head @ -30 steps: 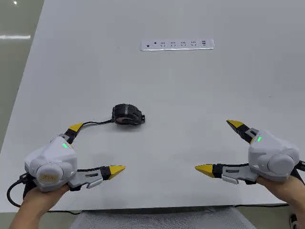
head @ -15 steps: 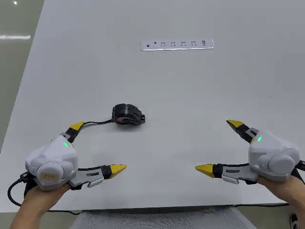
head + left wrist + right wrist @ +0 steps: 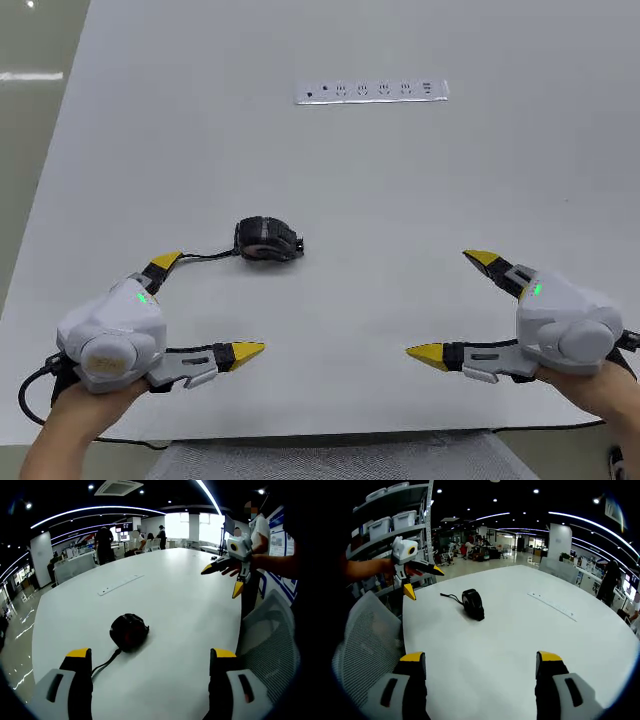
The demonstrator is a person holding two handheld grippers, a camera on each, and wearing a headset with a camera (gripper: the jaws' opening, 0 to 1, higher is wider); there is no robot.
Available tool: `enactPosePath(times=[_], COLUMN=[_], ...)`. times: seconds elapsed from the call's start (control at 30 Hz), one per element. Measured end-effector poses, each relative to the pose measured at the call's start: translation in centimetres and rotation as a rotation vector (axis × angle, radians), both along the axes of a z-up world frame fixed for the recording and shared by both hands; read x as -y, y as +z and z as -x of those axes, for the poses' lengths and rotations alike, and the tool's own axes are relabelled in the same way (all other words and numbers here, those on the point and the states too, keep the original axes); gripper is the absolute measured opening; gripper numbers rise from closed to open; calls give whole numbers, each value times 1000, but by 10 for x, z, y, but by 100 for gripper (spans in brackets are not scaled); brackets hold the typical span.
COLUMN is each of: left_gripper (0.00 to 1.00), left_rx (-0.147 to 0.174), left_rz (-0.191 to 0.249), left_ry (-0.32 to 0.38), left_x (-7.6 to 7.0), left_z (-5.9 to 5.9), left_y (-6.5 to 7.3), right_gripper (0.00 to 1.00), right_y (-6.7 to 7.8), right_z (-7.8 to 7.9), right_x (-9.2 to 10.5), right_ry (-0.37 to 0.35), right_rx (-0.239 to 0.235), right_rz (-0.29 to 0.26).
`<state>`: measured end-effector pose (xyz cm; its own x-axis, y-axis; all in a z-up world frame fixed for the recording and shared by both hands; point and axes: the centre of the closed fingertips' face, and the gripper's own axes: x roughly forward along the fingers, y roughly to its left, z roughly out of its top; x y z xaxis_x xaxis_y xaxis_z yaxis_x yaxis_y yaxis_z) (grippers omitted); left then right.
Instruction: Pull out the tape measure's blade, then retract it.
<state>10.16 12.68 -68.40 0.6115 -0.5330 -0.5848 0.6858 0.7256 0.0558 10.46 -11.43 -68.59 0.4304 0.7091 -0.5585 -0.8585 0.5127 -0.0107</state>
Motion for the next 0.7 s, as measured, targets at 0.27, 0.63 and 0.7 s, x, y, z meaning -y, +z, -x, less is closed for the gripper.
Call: enactPosePath(times=[0.27, 0.63, 0.7], left_gripper=[94, 90, 89], left_rx=[1, -2, -3], left_rz=[-17, -56, -64], left_ry=[-25, -80, -93], left_x=[-2, -3, -2], left_z=[-9, -25, -27], left_y=[-2, -10, -12], right_gripper=[91, 86, 85], right_y=[-2, -1, 0], right_z=[-7, -24, -27], right_x=[-5, -16, -18], right_ry=[46, 111, 124], right_rx=[2, 31, 41], right_rz=[15, 17, 13])
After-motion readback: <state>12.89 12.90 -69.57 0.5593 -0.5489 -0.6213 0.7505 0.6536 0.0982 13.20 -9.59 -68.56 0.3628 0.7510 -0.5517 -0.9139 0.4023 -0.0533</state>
